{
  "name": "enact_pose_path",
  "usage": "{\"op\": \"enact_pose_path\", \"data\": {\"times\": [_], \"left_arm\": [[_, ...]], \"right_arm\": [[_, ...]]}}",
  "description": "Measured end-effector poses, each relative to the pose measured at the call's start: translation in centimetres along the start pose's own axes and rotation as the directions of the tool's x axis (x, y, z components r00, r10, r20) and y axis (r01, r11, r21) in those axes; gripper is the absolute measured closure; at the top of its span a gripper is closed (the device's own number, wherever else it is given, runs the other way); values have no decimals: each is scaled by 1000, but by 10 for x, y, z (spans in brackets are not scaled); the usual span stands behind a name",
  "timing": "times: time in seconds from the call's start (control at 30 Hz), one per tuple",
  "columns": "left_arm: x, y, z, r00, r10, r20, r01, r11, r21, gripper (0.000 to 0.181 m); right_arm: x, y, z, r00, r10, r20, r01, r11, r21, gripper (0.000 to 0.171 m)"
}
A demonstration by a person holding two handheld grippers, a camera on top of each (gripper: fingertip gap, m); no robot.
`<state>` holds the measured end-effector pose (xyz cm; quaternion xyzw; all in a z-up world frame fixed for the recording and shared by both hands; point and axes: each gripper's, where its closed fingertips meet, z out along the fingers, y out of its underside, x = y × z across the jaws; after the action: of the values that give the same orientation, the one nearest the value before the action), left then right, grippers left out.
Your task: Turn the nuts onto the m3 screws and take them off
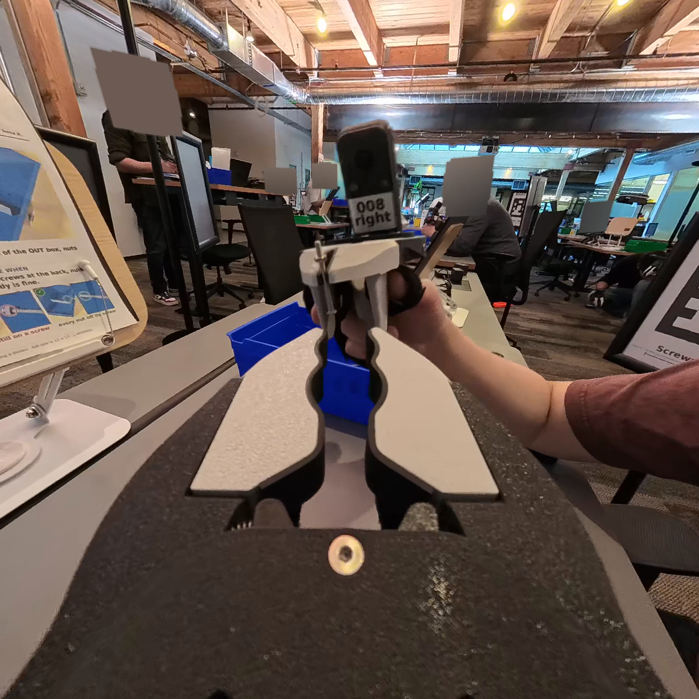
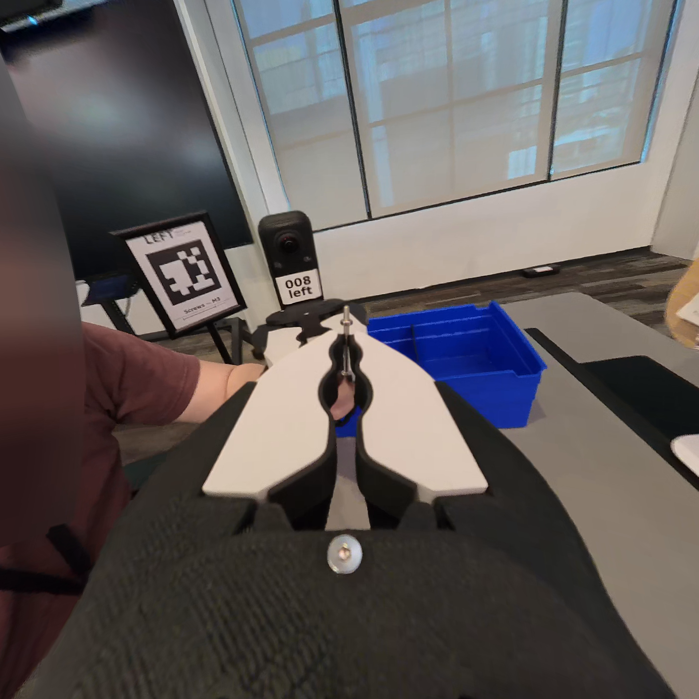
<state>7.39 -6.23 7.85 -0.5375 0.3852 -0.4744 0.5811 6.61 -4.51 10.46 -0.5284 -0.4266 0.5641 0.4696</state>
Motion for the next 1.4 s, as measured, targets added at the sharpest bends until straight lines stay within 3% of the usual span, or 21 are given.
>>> {"op": "enact_pose_path", "data": {"times": [0.07, 0.13, 0.17, 0.23, 0.33, 0.43, 0.53, 0.77, 0.93, 1.23, 1.4], "left_arm": [[-3, 0, -1, 1000, -12, 13, 12, 1000, 0, 164], [-4, -1, -2, 1000, -23, 19, 23, 1000, -2, 164], [-4, -2, -2, 999, -28, 19, 28, 1000, -6, 165], [-1, -3, -2, 999, -33, 13, 33, 999, -20, 166], [4, -3, 0, 1000, -13, 8, 13, 999, -41, 167], [7, -3, 0, 1000, -8, 1, 8, 999, -51, 167], [8, -2, 0, 1000, -21, -3, 21, 998, -60, 167], [5, -4, -2, 1000, -18, 5, 19, 997, -69, 167], [2, -1, -2, 999, -37, 6, 37, 996, -79, 167], [1, 2, -1, 999, -37, 13, 38, 994, -101, 167], [-8, 2, -5, 997, 21, 72, -11, 990, -138, 166]], "right_arm": [[6, -3, -15, 994, -61, -91, 53, 995, -89, 168], [31, 0, -52, 931, -192, -311, 101, 953, -286, 168], [51, 3, -85, 845, -277, -458, 78, 911, -406, 168], [83, 18, -165, 627, -368, -686, -130, 819, -558, 168], [91, 71, -238, 517, -153, -843, -538, 708, -458, 168], [104, 121, -284, 408, -120, -905, -741, 535, -405, 168], [116, 152, -286, 402, -36, -915, -806, 461, -372, 168], [117, 203, -297, 331, -36, -943, -908, 262, -328, 168], [120, 220, -303, 324, -64, -944, -924, 190, -331, 168], [122, 223, -301, 361, -89, -928, -913, 172, -371, 168], [126, 198, -300, 377, -174, -910, -877, 249, -411, 156]]}}
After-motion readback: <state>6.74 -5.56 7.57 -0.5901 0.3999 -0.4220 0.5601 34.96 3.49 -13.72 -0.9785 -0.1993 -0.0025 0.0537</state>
